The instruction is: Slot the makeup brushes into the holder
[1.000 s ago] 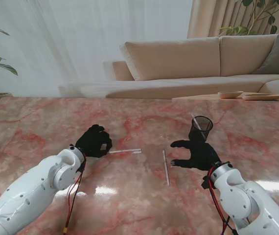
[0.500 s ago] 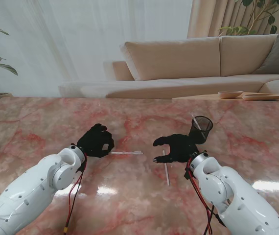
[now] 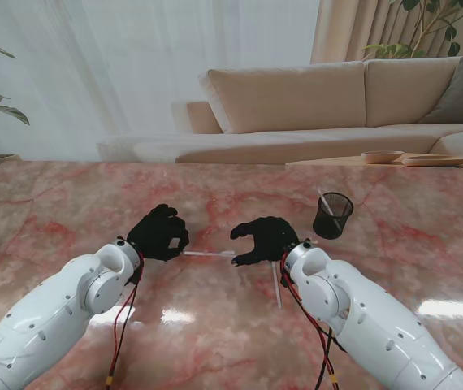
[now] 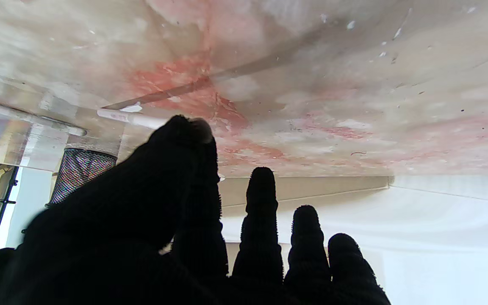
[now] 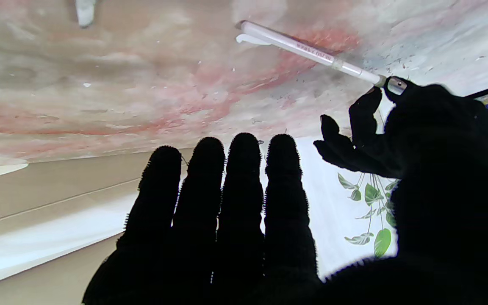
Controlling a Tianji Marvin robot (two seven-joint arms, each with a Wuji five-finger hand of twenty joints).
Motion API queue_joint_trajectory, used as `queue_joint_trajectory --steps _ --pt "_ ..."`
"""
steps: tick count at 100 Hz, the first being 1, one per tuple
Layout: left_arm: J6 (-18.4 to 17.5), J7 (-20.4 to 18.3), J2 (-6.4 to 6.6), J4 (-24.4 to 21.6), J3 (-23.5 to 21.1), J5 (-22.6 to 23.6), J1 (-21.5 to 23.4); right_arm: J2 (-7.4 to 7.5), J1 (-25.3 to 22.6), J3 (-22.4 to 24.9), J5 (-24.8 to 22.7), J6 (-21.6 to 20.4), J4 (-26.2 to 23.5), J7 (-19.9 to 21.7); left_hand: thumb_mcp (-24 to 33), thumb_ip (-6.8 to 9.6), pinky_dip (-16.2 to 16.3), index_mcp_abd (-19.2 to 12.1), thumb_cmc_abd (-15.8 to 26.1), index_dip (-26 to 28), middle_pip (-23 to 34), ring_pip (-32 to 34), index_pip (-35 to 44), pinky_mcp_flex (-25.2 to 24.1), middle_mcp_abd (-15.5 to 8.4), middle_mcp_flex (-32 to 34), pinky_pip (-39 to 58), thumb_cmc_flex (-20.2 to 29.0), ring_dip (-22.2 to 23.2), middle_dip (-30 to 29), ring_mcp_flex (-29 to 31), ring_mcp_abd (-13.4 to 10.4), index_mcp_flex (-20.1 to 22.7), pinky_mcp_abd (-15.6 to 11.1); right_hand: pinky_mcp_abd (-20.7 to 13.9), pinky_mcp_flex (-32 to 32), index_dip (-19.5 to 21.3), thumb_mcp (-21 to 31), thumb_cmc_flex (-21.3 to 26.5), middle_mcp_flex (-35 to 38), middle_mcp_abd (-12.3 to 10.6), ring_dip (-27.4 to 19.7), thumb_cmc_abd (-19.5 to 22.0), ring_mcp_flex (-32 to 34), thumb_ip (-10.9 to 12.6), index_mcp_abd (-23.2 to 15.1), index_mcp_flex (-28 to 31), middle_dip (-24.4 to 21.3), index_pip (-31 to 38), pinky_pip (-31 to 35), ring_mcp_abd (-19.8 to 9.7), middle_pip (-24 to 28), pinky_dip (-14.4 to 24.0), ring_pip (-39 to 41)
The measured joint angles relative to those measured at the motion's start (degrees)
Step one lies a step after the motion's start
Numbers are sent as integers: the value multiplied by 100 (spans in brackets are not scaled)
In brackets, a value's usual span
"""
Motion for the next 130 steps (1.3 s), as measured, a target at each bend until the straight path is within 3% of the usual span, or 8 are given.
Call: queue_joint_trajectory --steps 54,102,120,130 --pt "-50 -30 9 -21 28 -1 -15 -381 963 -1390 437 760 1032 -452 0 0 8 0 0 18 0 0 4 0 0 0 0 0 0 1 0 0 1 0 11 -297 258 -1 -93 -778 17 614 8 -435 -1 106 -292 758 -41 -210 41 548 76 288" --pt "-53 -97 13 -53 70 -2 -34 -705 1433 -2148 655 1200 1754 -761 0 0 55 -9 1 68 0 0 21 0 0 0 0 0 0 1 0 0 2 0 384 -483 557 -1 -158 -1019 46 1750 15 -798 -59 185 -275 1696 -30 -57 171 1324 1320 1793" --pt "-51 -131 17 -101 47 9 -10 -821 1542 -2299 699 1273 1950 -867 0 0 56 -11 1 68 0 0 62 0 0 0 0 0 0 1 0 0 2 0 527 -356 694 -9 -139 -592 49 1991 15 -654 -62 180 234 1849 172 409 205 1486 1866 2323" --pt "-51 -140 17 -118 24 23 8 -864 1573 -2343 707 1266 2019 -936 0 0 56 -12 1 68 0 0 73 0 0 0 0 0 0 1 0 0 2 0 591 -243 716 -67 164 -312 49 2196 6 -530 -120 104 431 1904 263 671 222 1498 2109 2538"
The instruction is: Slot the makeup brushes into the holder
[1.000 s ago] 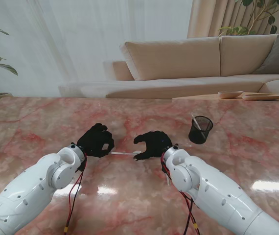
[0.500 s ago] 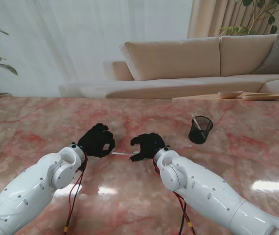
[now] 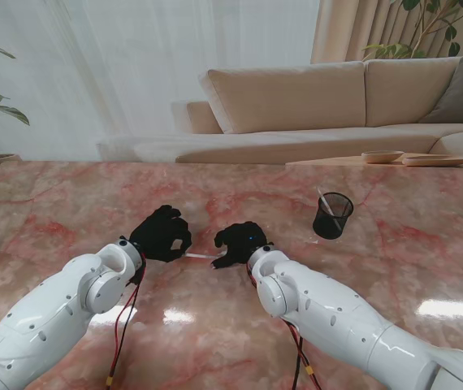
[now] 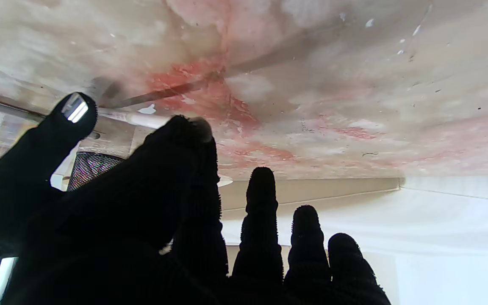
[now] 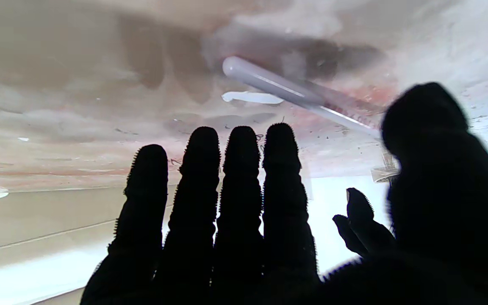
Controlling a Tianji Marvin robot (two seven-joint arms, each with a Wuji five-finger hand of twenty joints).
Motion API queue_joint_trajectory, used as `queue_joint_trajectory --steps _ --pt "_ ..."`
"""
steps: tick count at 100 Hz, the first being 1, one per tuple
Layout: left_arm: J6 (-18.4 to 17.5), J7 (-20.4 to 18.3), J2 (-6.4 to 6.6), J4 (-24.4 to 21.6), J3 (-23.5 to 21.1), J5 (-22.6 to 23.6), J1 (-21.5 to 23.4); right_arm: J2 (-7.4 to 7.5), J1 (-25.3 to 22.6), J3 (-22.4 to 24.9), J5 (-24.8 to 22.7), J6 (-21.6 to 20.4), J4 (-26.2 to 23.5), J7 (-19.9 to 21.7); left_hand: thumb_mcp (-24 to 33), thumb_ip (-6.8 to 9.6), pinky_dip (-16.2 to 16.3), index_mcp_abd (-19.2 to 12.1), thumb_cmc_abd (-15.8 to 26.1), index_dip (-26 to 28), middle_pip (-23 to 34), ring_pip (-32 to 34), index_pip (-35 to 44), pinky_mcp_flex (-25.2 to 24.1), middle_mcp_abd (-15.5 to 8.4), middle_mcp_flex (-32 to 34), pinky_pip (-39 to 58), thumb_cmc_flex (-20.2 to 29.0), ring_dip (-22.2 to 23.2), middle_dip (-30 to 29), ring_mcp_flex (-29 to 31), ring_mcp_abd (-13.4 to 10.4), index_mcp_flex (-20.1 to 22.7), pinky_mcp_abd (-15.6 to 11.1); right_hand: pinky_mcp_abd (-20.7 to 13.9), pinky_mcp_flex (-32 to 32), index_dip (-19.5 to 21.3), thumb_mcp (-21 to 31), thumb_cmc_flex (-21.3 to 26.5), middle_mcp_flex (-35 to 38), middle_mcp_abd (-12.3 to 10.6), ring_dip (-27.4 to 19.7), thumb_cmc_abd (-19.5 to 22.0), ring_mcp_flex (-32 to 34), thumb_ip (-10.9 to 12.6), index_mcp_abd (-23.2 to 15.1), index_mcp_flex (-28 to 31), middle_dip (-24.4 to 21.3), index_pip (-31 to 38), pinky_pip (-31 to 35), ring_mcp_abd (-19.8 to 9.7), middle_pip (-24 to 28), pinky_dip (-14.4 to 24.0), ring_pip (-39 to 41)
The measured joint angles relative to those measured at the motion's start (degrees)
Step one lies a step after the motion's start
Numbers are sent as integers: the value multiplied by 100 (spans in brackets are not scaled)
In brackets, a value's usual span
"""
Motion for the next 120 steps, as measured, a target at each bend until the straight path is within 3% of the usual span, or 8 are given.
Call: queue_joint_trajectory --steps 20,65,66,82,93,120 --pt "-2 -24 6 -26 -24 7 19 -37 58 -116 -16 -17 70 -53 0 0 0 0 1 1 0 0 7 0 0 0 0 0 0 0 0 0 0 0 65 118 3 -8 605 183 0 141 -269 277 -1 -73 134 2 27 297 4 -21 218 229" --pt "-1 -80 15 -68 -24 13 36 -230 126 -234 69 -180 416 -416 0 0 0 -1 55 2 0 0 8 0 0 0 0 0 0 0 0 0 0 0 135 741 69 394 796 1009 -52 278 -537 1185 -3 -366 748 5 387 1169 -3 -42 361 544" --pt "-1 -80 16 -69 -25 14 37 -230 129 -238 69 -184 417 -417 0 0 0 -1 55 3 0 0 8 0 0 0 0 0 0 0 0 0 0 0 136 744 69 378 812 1009 -52 278 -551 1198 -99 -367 762 5 436 1177 -3 -42 361 544" --pt "-1 -92 18 -85 -39 25 51 -234 172 -288 5 -238 444 -454 0 0 0 -1 55 3 0 0 13 0 0 0 0 0 0 0 0 0 0 0 137 918 -730 47 1116 1366 -123 278 -552 1378 -371 -577 850 5 1279 1405 -3 -108 361 595" --pt "-1 -95 20 -93 -48 33 63 -245 198 -313 -2 -257 483 -482 0 0 0 -1 55 4 0 0 29 0 0 0 0 0 0 0 0 0 0 0 140 1090 -1304 -149 1344 1690 -165 240 -552 1738 -372 -768 863 5 2041 1554 -10 -98 290 562" --pt "-4 -106 25 -117 -81 60 95 -247 227 -352 -28 -245 489 -438 0 0 0 -2 55 4 0 0 72 0 0 0 0 0 0 0 0 0 0 0 143 1294 -1607 -202 1344 1909 -184 175 -552 1959 -372 -869 863 5 2407 1750 -7 -178 288 498"
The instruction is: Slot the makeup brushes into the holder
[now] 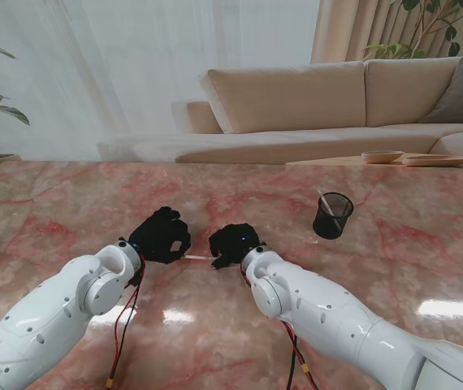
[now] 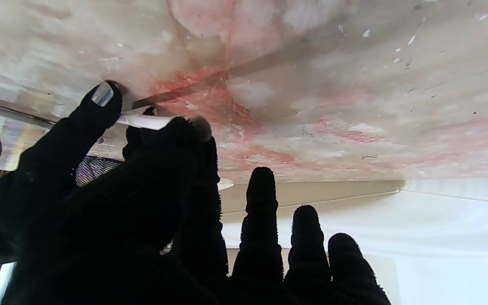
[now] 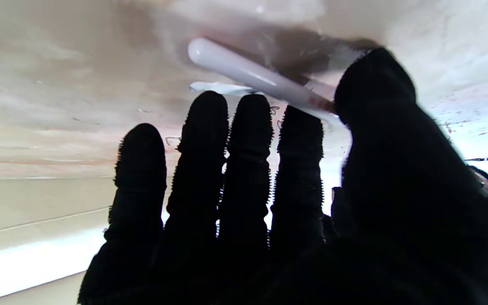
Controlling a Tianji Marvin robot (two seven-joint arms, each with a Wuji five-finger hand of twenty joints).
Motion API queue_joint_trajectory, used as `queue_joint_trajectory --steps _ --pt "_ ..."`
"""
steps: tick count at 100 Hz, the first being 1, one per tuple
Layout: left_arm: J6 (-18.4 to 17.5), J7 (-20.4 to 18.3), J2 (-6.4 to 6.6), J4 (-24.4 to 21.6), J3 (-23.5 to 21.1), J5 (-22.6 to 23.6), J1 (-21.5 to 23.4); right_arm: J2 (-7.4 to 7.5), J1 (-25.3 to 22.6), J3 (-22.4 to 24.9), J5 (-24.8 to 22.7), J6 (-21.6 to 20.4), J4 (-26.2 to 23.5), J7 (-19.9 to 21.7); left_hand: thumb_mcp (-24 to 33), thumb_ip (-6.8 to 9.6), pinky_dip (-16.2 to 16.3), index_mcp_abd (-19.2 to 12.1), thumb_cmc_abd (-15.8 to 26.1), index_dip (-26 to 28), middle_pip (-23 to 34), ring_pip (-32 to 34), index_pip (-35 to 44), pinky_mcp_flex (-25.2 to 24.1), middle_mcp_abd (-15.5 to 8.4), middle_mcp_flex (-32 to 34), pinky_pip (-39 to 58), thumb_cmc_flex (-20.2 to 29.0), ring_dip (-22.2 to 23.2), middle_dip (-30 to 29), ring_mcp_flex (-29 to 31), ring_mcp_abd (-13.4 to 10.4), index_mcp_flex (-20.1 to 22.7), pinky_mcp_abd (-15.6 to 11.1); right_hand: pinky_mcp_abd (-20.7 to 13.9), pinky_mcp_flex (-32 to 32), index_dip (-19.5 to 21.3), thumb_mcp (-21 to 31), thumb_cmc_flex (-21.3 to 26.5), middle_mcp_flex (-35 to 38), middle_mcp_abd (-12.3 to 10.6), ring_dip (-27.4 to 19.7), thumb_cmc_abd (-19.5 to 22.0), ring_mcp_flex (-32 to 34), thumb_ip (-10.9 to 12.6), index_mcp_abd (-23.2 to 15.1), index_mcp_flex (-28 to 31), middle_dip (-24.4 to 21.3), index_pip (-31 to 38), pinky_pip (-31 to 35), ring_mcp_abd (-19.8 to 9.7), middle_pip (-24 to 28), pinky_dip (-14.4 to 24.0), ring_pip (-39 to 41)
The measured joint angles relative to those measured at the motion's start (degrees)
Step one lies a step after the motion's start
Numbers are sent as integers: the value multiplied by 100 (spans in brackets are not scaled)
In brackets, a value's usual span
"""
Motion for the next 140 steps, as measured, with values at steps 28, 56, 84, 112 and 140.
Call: queue_joint_trajectory --steps 28,56,84,112,140 --pt "-26 -7 8 -7 -17 11 15 -31 20 -19 6 -38 66 -84 0 0 0 -1 0 1 0 0 11 0 0 0 0 0 0 1 0 0 0 0 68 369 -751 486 -13 786 -30 -48 -102 566 -43 -179 455 10 603 378 8 -87 -117 106" --pt "-72 5 9 -10 -21 20 15 -41 54 -31 19 -90 69 -23 -53 0 0 -10 6 2 0 0 18 0 0 0 0 0 0 10 0 0 0 0 140 429 -814 1242 -16 865 -19 -44 -343 672 -114 28 457 73 624 462 24 -145 -117 143" --pt "-124 -8 22 -166 -91 130 66 19 95 -88 -73 -38 -86 156 -54 0 0 -12 9 3 0 0 79 0 0 0 0 0 0 12 0 0 1 0 213 545 -822 1432 -16 1154 148 167 -435 854 -173 177 580 74 625 899 202 -205 9 730" --pt "-167 235 23 -219 -144 286 102 68 32 89 -58 47 -269 240 -359 21 0 -22 68 -609 -84 0 245 0 -37 -42 0 302 0 -145 0 0 -267 0 270 820 -748 1611 -18 1308 246 245 -611 1145 -182 200 660 74 672 1032 277 -153 161 1012" --pt "-257 228 8 -300 -309 239 192 141 -61 235 -66 179 -467 331 448 891 -205 621 184 -3239 -543 -143 -1925 0 -81 -704 0 -1367 -110 -828 0 0 -1350 19 270 1062 -744 1740 -19 1379 260 245 -679 1289 -238 209 667 -54 674 1032 311 -137 213 941"
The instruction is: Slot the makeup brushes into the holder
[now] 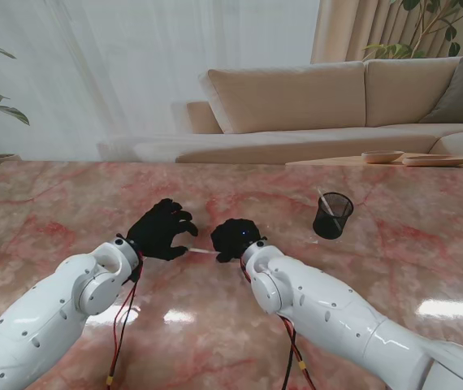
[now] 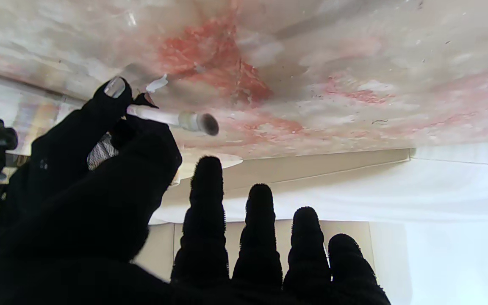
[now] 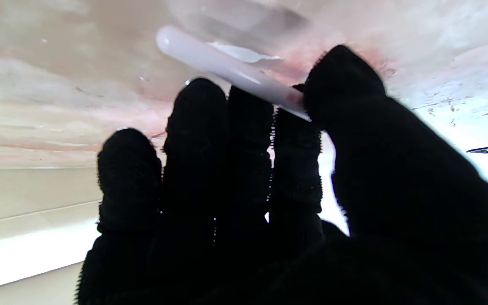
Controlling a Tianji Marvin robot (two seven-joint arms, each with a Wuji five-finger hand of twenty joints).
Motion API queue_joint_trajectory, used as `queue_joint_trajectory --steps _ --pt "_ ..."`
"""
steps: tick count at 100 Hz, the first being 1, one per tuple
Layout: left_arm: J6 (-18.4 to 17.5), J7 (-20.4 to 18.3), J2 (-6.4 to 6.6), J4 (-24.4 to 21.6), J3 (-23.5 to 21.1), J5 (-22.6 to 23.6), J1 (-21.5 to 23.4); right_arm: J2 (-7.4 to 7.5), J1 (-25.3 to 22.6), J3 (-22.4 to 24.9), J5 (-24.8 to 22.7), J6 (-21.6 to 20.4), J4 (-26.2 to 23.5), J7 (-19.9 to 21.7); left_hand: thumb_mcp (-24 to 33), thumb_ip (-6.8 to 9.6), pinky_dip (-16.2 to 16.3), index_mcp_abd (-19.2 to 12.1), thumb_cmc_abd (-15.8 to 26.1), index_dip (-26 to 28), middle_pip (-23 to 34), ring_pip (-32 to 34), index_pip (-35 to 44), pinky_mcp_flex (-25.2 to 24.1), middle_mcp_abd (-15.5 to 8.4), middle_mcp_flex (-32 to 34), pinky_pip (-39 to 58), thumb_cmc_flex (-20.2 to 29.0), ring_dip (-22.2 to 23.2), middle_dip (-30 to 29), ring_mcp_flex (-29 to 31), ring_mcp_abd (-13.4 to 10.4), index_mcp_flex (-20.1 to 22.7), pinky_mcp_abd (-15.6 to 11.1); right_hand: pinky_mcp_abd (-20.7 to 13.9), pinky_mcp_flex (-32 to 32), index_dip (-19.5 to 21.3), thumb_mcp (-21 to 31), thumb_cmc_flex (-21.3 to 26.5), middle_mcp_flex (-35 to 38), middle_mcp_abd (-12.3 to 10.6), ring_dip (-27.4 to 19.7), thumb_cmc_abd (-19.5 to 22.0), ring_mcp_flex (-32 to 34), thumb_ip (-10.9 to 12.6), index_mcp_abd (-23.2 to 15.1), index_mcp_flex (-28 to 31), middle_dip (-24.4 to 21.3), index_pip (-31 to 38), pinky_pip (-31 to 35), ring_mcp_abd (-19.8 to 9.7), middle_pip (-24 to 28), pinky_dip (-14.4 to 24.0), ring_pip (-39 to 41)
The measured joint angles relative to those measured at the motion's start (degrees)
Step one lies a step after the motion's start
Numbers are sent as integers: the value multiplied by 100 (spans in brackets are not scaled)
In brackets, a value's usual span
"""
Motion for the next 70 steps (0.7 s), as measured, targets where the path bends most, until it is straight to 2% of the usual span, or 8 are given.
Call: queue_joint_trajectory --steps 7,22,31,41,70 --pt "-60 -50 -19 -78 -143 -183 77 21 -24 51 0 32 -55 56 -43 2 -96 221 -134 -583 -83 -145 -745 0 0 -167 -51 -231 -49 -152 0 0 -92 44 0 43 1 6 0 33 11 0 -26 47 0 0 7 -7 2 0 4 3 0 -16" --pt "-135 -148 -73 -287 -434 -756 269 72 -94 183 4 68 -180 126 -506 2 -220 435 -257 -1056 -311 -425 -1515 0 0 -277 -112 -304 -168 -421 -1 0 -135 59 0 77 2 27 0 61 26 0 -37 105 0 0 8 -23 4 0 6 7 2 -22" --pt "-124 -140 -122 -454 -624 -916 420 102 -182 346 10 81 -289 145 -794 30 -220 519 -249 -1142 -330 -430 -1659 0 3 -278 -121 -502 -197 -484 -1 0 -135 91 0 81 2 28 0 63 28 0 -37 106 0 0 8 -64 4 0 7 8 2 -30" --pt "-52 -51 -174 -615 -806 -1026 589 145 -368 675 21 112 -519 171 -805 30 -221 603 -249 -1194 -378 -495 -1719 0 4 -278 -121 -557 -199 -487 -2 0 -135 113 2 118 2 29 0 65 31 0 -38 108 0 0 8 -65 4 -5 7 9 4 -80" --pt "99 193 -204 -743 -1114 -1007 866 295 -1256 2064 134 232 -1713 183 -997 30 -223 679 -223 -1217 -398 -497 -1791 0 7 -279 -121 -554 -200 -491 -2 0 -135 123 24 141 2 44 0 77 41 0 -50 156 0 0 8 -70 4 -24 8 10 5 -211"
